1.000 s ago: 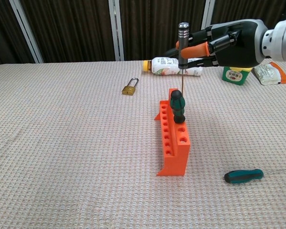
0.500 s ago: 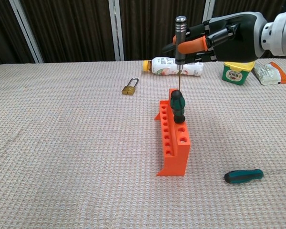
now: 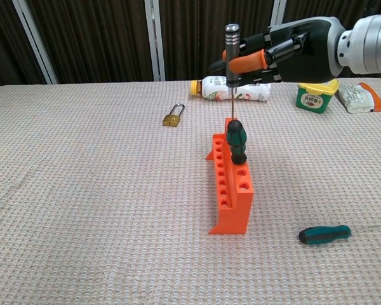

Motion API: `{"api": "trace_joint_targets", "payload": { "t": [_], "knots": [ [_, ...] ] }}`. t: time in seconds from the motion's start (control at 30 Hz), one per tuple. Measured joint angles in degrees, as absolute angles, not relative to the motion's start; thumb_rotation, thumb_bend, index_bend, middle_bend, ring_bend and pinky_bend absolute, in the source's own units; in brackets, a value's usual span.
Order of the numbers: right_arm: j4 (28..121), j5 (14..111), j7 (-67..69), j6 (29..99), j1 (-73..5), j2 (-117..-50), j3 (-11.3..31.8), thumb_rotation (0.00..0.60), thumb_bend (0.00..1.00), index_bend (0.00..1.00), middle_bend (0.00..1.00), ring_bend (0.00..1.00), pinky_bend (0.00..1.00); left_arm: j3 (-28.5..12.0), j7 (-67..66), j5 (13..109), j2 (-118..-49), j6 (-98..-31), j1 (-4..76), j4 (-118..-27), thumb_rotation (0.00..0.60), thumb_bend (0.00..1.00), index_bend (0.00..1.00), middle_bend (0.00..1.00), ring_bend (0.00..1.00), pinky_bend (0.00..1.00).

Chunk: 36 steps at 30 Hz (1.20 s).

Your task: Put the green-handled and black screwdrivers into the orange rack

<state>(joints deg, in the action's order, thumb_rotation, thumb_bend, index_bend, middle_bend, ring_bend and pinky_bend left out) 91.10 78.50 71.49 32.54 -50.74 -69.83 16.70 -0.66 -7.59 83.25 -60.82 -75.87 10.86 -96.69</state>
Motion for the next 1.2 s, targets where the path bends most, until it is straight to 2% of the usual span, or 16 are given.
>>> {"api": "trace_joint_targets", "payload": {
  "t": [1.2],
  "knots": [
    [85.07,79.63,70.09,32.11,-49.92,-74.91,14.04,0.6,0.4,0.59,0.21,0.0,0.0,-1.02,-8.15,83.51,-60.27,-76.59,10.95,-97.36,0.6,0.09,0.07,0.0,0.0,0.0]
  ]
}}
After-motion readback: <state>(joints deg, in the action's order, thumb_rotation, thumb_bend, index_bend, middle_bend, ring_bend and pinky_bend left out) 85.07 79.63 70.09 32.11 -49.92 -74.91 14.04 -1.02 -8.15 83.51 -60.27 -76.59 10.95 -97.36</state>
